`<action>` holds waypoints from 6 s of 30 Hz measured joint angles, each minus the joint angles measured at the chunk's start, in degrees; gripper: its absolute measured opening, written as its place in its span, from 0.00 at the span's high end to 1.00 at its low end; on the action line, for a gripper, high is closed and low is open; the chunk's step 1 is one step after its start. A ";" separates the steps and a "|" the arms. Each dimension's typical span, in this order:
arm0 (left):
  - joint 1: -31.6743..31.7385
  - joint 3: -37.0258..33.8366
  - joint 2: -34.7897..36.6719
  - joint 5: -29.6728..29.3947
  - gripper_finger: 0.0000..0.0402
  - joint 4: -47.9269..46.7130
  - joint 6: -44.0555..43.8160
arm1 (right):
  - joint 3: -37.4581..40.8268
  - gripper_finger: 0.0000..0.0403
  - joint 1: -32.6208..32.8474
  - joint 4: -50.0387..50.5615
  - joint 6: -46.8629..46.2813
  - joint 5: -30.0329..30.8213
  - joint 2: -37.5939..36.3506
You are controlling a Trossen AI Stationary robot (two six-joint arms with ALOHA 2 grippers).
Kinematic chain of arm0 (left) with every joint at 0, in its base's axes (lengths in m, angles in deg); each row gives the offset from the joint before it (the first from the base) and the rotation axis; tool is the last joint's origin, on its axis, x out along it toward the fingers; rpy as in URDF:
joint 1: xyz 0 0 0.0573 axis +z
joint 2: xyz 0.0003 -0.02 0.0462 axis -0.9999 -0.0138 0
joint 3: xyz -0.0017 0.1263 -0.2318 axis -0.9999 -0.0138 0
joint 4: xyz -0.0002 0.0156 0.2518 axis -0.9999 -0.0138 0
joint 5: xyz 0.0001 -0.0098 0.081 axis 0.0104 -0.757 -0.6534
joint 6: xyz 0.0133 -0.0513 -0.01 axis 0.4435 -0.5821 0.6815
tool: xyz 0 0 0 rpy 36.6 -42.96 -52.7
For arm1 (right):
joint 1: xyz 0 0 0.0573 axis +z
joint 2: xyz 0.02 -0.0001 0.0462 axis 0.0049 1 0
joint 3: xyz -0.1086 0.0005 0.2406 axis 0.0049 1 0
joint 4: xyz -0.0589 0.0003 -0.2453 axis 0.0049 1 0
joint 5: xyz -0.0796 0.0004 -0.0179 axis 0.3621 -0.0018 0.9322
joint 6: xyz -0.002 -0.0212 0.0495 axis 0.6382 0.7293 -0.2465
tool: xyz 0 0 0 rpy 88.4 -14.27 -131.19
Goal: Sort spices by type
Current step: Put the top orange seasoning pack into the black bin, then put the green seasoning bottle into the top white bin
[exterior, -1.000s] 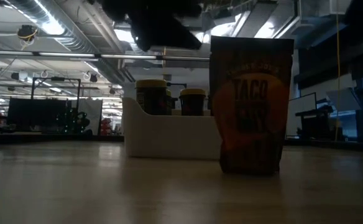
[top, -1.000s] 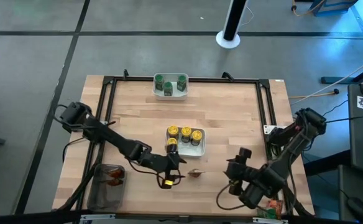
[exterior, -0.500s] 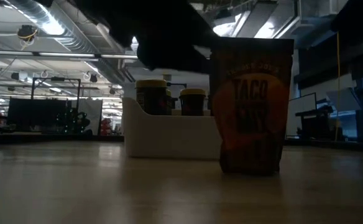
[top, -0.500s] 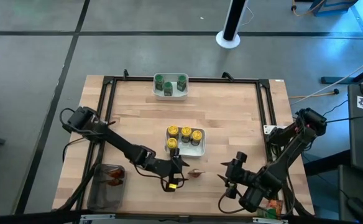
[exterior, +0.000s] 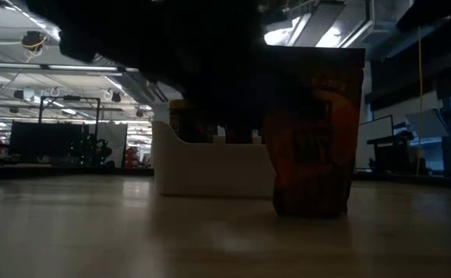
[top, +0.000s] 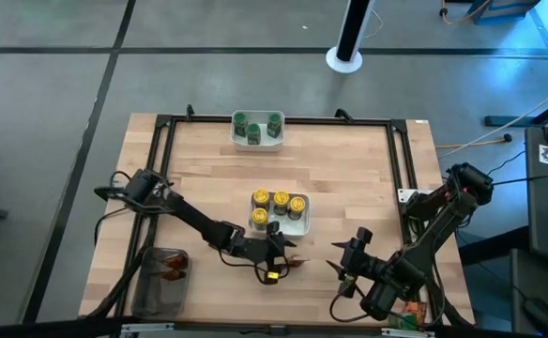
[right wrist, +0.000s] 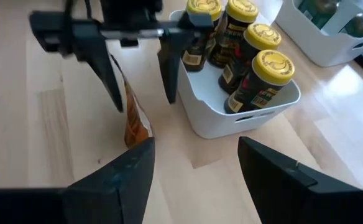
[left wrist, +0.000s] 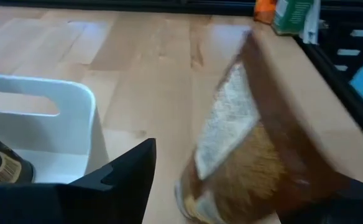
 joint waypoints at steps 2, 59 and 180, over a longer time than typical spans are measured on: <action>0.41 0.00 -1.11 0.01 0.38 1.63 0.00 | 0.00 0.43 0.00 -0.05 0.62 0.42 0.00; -20.72 0.07 32.80 -6.25 1.00 -47.83 -15.08 | -0.02 0.43 0.00 -2.98 0.88 6.82 3.65; -26.73 -5.76 29.37 -23.41 0.67 -45.04 -19.30 | -13.23 0.43 -8.85 9.27 8.69 -28.62 3.56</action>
